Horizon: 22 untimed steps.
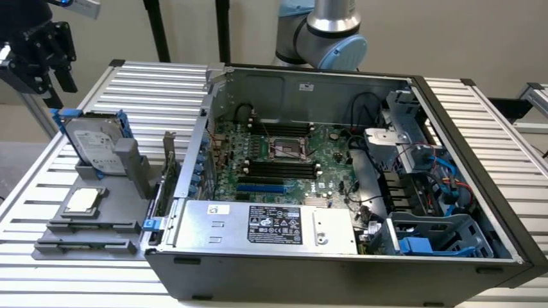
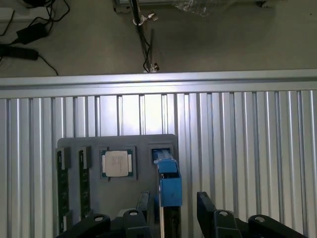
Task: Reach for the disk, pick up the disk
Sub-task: 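Pick up the disk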
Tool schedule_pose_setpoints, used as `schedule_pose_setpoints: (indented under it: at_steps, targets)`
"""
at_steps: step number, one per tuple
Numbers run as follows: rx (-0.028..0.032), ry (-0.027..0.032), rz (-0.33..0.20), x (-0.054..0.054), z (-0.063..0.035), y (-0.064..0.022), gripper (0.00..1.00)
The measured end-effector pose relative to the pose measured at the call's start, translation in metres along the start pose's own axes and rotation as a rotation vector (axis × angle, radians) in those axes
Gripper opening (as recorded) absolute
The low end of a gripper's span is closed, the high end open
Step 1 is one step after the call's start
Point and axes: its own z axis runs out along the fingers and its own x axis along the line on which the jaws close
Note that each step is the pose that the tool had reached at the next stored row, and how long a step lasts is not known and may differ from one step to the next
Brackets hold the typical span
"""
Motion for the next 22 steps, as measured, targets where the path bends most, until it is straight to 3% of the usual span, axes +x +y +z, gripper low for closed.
schedule_pose_setpoints:
  at_steps: [22]
  targets:
    - [0.0056, -0.0003, 0.000, 0.003, 0.0378, -0.0010, 0.50]
